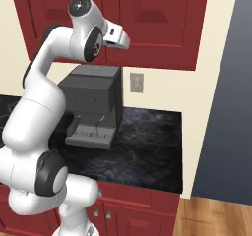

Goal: Open the cabinet. Pick the bar soap and place it next to the sink. Then close the cabinet.

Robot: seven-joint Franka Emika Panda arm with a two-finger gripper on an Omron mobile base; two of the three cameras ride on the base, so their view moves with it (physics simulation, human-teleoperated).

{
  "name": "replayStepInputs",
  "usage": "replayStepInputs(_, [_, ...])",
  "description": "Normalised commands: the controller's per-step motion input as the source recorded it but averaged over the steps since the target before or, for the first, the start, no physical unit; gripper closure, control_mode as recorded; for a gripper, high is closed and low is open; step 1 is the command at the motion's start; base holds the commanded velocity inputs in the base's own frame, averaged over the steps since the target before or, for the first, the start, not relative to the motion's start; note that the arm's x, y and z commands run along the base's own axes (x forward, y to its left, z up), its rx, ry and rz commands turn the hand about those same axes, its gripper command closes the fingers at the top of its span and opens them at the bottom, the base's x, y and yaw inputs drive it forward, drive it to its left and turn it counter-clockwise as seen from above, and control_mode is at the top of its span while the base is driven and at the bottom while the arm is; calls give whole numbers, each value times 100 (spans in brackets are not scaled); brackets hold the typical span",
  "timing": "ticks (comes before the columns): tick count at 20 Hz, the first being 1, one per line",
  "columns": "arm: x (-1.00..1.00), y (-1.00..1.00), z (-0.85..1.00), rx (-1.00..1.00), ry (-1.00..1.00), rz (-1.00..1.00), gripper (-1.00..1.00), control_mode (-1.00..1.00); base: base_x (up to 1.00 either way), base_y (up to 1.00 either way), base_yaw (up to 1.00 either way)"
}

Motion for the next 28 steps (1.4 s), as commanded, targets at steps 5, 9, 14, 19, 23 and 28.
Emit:
replayStepInputs(5, [-6, -8, 25, 1, 0, 0, -100, -100, 0, 0, 0])
replayStepInputs(9, [0, 0, 0, 0, 0, 0, -100, -100, 0, 0, 0])
replayStepInputs(14, [0, 0, -16, 0, 0, 0, -100, -100, 0, 0, 0])
replayStepInputs(19, [0, 0, -40, 0, 0, 0, -100, -100, 0, 0, 0])
replayStepInputs(23, [0, 0, 0, 0, 0, 0, -100, -100, 0, 0, 0])
replayStepInputs(28, [11, 0, 1, 0, -1, 0, -100, -100, 0, 0, 0])
